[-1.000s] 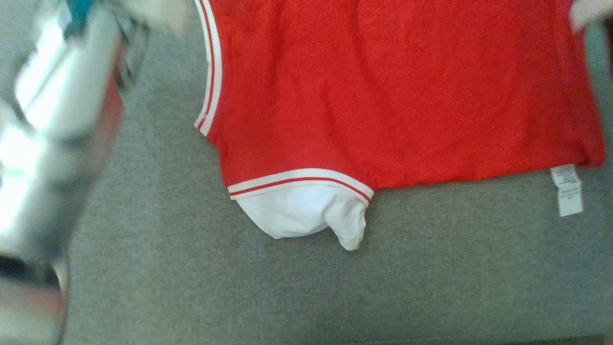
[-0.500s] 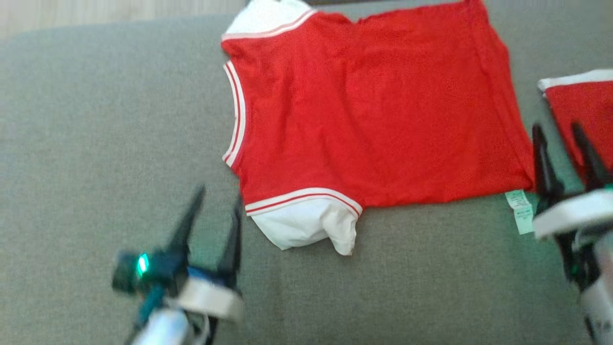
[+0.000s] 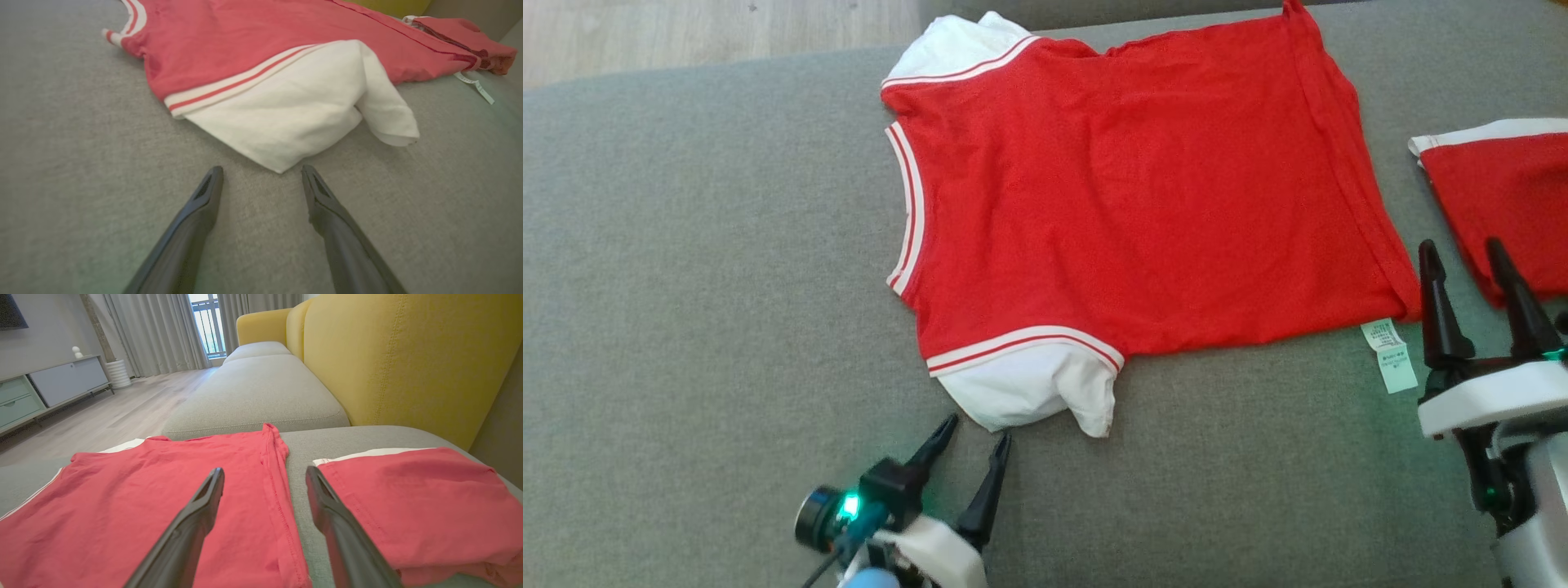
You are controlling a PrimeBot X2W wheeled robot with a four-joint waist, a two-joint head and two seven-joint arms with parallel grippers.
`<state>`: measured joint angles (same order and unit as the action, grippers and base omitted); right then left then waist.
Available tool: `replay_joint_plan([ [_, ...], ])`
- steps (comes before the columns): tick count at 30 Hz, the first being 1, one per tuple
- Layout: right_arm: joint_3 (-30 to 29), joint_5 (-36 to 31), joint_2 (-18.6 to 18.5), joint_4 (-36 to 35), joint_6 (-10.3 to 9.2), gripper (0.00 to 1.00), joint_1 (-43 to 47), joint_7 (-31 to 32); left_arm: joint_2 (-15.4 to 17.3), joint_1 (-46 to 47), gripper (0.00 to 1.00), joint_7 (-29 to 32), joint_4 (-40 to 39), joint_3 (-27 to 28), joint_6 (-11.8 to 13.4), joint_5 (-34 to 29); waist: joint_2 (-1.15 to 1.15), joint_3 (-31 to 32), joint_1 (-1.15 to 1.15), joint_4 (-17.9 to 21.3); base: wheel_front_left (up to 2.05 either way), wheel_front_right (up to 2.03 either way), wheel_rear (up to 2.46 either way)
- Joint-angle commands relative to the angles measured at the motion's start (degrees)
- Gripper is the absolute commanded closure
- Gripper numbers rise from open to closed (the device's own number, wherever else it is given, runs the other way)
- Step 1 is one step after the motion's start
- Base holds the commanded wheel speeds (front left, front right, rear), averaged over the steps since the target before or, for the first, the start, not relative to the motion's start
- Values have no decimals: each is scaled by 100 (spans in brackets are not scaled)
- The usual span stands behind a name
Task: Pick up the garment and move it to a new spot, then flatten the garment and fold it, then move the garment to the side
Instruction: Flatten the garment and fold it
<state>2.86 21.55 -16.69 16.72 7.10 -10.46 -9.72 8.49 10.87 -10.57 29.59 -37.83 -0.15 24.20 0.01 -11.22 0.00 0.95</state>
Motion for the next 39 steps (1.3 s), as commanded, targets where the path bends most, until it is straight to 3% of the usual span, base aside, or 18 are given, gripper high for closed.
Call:
replay_joint_plan([
  [1,27,-46,-51,-236,39,0,25,32,-13,227,0,46,2,91,-32,-7,-1,-29,0,17,0,0,0],
  [6,-88,-124,7,-425,39,0,99,160,-170,551,0,-74,437,-19,-226,-23,-1,-99,0,44,0,0,0],
  [7,-98,-129,13,-443,39,0,112,179,-187,606,14,-100,512,-67,-286,-41,-1,-107,0,47,0,0,0],
  [8,-106,-129,19,-454,39,0,124,199,-207,653,67,-144,566,-99,-329,-53,-1,-110,0,51,0,0,0],
  [9,-115,-131,22,-459,39,0,144,224,-228,687,100,-195,597,-116,-367,-51,-1,-109,0,53,0,0,0],
  [14,-215,-102,58,-392,39,0,374,498,-176,695,100,-405,375,-81,-378,-188,-1,-86,0,18,0,0,0],
  [19,-433,-209,205,-236,39,0,620,867,-11,425,100,-438,-552,199,-270,-287,-1,-83,0,-126,0,0,0],
  [28,-1107,-1096,725,408,39,0,277,1014,248,44,100,-441,-2114,543,-204,-424,-1,-161,0,-325,0,0,0],
  [32,-1298,-1420,865,753,39,17,68,912,261,33,100,-441,-2395,526,-178,-455,-1,-165,0,-377,0,0,0],
  [35,-1379,-1549,917,957,39,20,-60,853,274,19,100,-434,-2503,510,-155,-458,-1,-162,0,-393,0,0,0],
  [38,-1426,-1626,936,1117,39,35,-169,778,292,-5,100,-421,-2561,496,-135,-453,-1,-156,0,-400,0,0,0],
  [39,-1426,-1626,936,1117,39,35,-169,778,292,-5,100,-421,-2561,496,-135,-453,-1,-156,0,-400,0,0,0],
])
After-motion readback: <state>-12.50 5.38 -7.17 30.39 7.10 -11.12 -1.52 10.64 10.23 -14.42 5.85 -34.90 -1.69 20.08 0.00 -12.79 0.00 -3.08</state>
